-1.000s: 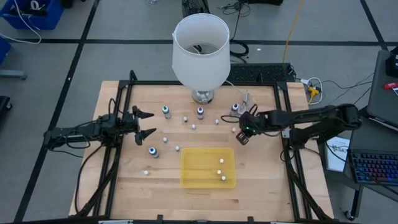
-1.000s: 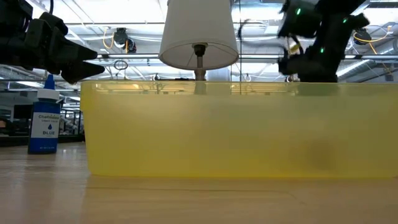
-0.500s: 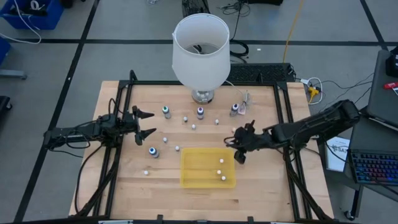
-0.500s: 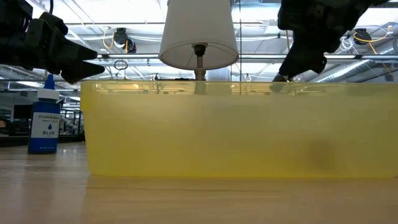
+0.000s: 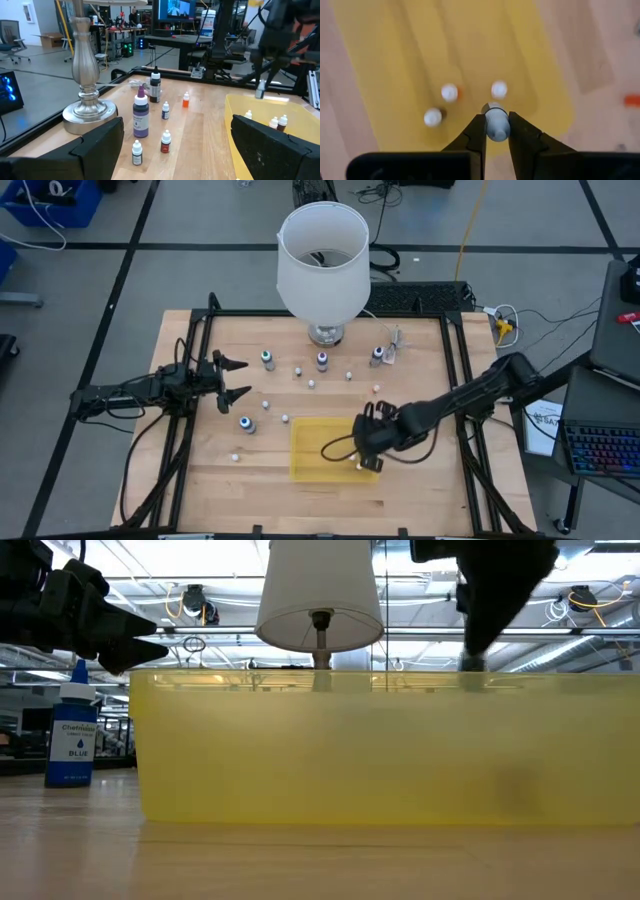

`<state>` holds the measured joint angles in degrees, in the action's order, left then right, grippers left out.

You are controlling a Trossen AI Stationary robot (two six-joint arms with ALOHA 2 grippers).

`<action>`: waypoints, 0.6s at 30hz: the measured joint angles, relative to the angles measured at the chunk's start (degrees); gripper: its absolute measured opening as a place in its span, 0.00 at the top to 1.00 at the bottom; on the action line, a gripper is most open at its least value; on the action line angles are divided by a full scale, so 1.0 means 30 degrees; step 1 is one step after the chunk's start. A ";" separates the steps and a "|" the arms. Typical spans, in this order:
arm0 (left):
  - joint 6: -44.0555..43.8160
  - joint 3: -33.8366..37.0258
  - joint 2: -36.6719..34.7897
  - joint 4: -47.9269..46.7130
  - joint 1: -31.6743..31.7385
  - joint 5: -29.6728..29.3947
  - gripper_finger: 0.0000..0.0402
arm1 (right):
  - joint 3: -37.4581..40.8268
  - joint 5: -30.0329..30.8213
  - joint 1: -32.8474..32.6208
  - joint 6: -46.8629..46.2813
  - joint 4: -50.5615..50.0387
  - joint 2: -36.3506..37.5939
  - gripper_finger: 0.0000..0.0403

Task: Pick & Place food coloring
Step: Put the small green food coloring bottle into the transparent bin

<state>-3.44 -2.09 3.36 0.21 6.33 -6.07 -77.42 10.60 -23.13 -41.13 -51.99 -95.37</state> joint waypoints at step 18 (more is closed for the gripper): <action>0.0000 0.0000 0.0006 0.0000 0.0006 0.0000 0.09 | -0.0024 -0.1651 0.0062 0.0083 0.0552 -0.2707 0.89</action>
<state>-3.44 -2.09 3.37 0.21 6.35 -6.07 -77.49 5.65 -22.94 -40.88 -50.33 -103.49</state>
